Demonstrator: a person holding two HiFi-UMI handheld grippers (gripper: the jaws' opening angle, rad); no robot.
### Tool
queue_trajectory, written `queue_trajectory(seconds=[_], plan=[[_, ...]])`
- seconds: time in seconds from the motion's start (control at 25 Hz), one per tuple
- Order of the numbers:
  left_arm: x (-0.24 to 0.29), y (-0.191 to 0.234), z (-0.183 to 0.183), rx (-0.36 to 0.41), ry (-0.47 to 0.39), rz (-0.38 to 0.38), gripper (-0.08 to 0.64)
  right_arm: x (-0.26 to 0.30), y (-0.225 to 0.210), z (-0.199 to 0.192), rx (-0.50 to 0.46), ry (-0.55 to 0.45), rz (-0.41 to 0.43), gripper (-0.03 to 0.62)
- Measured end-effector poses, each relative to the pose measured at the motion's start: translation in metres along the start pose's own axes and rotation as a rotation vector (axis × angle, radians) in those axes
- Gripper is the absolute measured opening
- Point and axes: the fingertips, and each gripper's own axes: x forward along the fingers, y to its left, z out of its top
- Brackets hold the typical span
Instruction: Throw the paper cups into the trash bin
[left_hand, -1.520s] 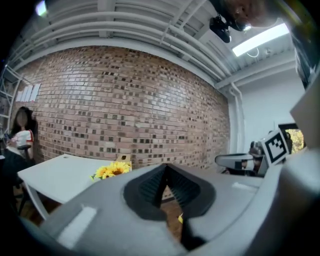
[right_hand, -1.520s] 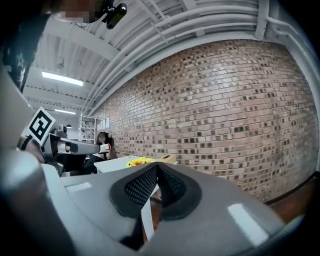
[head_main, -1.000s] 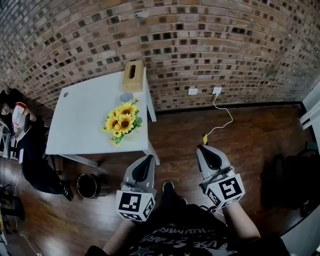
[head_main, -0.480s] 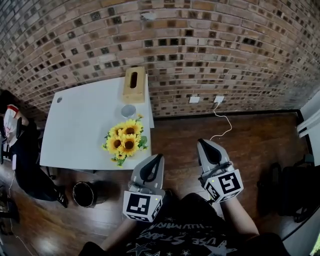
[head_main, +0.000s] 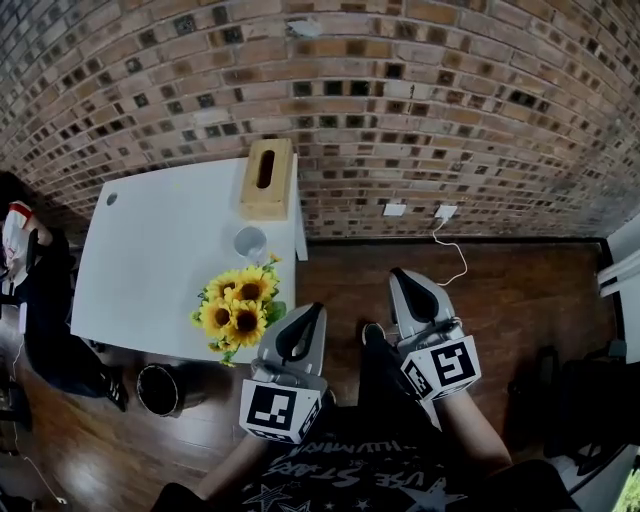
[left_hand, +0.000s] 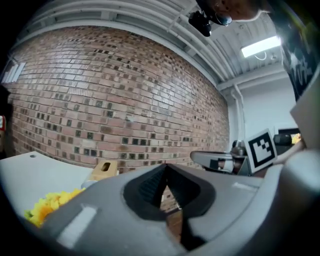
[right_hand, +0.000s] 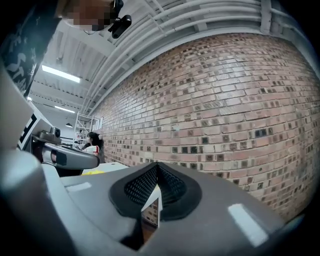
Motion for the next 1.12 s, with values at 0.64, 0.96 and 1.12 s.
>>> queue_trajectory(seconds=[0.64, 0.96, 1.12], plan=[[0.138, 0.056, 0.017, 0.043, -0.028, 0.321, 0.005, 0.149, -0.09, -0.013, -0.021, -0.007, 0.347, 0.007], [0.09, 0.095, 0.011, 0.045, -0.041, 0.659, 0.005, 0.191, 0.001, -0.054, -0.019, 0.064, 0.753, 0.006], [0.038, 0.112, 0.005, 0.023, -0.035, 0.838, 0.005, 0.208, 0.05, -0.037, -0.002, 0.014, 0.869, 0.007]])
